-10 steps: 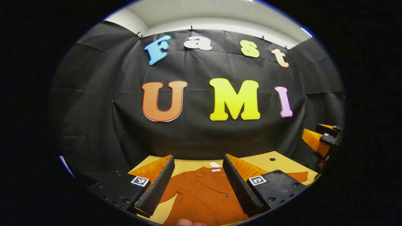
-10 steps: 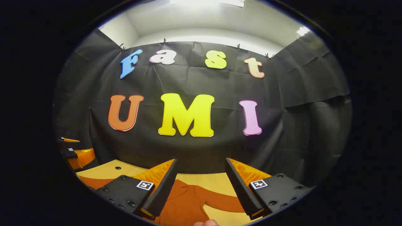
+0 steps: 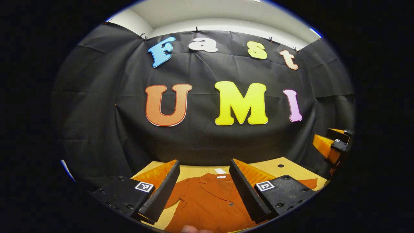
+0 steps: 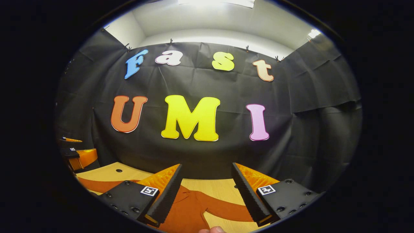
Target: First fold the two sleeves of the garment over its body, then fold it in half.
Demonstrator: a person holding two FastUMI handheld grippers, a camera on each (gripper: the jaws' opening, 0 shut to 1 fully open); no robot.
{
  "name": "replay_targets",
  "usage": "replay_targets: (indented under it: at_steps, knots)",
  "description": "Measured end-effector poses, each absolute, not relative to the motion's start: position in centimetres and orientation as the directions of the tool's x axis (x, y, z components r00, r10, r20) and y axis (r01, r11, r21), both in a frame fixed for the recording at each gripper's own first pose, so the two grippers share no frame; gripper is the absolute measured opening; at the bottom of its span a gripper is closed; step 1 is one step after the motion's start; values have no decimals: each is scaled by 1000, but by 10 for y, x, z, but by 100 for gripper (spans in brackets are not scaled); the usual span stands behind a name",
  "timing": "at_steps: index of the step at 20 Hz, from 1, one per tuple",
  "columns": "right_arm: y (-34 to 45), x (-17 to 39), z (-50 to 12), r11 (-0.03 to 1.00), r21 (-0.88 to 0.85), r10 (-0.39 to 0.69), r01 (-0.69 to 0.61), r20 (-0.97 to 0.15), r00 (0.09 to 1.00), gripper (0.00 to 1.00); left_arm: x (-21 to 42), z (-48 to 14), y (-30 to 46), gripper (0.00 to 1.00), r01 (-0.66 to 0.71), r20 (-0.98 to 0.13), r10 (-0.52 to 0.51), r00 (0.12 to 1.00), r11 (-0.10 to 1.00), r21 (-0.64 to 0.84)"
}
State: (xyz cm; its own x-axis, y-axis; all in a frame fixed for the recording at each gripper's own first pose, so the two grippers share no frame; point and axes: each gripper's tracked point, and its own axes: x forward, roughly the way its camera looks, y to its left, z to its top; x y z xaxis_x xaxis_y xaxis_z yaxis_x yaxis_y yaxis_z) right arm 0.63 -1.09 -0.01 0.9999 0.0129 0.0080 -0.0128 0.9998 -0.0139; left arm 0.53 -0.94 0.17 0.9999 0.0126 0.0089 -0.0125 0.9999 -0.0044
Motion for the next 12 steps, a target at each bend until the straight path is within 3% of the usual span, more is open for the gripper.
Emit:
replay_targets:
  at_steps: [12]
  knots:
    - [-19, 8, -1, 1000, -17, 22, -21, 11, 1000, 95, 1, 4, -7, 99, -41, 14, 41, 999, 999, -4]
